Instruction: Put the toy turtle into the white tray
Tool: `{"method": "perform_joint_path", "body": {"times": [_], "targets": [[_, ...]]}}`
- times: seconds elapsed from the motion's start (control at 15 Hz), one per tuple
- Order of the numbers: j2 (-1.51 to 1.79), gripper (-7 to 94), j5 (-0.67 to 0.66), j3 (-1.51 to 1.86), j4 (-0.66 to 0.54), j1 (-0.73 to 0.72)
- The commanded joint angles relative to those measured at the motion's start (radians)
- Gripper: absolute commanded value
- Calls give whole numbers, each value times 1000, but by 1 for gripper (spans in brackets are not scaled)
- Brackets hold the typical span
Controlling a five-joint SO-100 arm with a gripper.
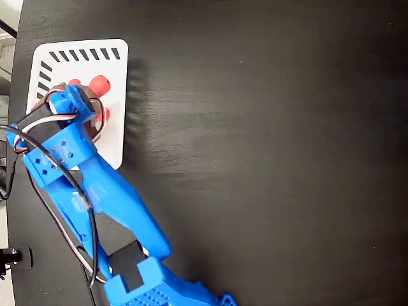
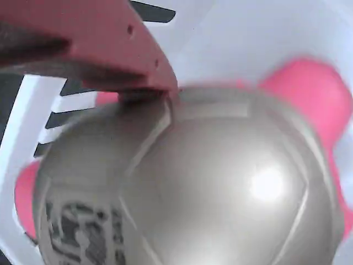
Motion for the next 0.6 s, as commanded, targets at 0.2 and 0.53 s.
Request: {"method": "perform_joint_path", "body": {"times": [0.2, 0.53], "targets": [[43, 49, -6, -41, 6, -29], [158, 34, 2, -40, 51, -20]]}}
